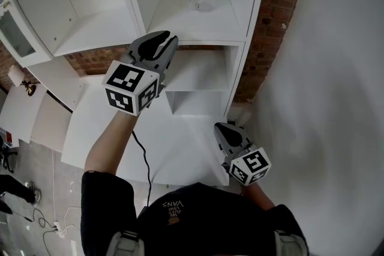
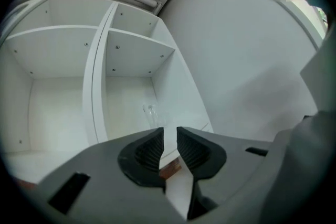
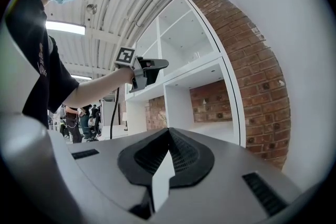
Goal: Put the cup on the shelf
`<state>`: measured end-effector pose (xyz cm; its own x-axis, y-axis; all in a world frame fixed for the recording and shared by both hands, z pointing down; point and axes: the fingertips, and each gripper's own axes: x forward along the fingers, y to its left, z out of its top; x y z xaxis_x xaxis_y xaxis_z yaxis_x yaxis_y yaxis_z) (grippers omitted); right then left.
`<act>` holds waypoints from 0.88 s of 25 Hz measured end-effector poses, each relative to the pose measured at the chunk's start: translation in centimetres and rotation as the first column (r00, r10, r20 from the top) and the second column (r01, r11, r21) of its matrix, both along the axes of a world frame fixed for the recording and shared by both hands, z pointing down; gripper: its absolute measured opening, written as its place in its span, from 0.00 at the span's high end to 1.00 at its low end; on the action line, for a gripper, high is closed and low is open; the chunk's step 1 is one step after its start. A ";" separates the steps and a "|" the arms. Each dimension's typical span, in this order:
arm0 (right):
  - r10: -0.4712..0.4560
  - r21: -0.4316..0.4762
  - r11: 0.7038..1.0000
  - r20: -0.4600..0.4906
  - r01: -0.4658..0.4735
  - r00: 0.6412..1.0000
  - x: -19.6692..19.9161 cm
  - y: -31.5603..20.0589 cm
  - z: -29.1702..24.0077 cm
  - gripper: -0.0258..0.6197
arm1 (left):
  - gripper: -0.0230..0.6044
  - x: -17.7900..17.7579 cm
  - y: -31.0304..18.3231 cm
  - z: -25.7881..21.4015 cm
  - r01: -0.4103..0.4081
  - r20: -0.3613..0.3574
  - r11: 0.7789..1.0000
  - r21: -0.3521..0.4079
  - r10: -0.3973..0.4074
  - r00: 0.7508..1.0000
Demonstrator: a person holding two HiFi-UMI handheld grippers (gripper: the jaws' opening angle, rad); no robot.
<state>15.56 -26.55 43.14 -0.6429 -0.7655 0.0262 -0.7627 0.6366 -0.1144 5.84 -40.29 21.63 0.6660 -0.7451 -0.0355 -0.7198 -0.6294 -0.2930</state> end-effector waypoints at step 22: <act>-0.003 -0.043 0.999 -0.001 0.003 1.000 -2.2 0.7 2.0 0.96 | 0.95 -5.7 7.8 15.8 0.094 -0.116 0.984 -0.148 -0.111 0.987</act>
<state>13.33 -25.84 45.16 -0.6454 -0.7615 0.0594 -0.7607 0.6337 -0.1407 0.11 -32.51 37.45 0.5830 -0.8125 -0.0014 -0.8076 -0.5793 -0.1110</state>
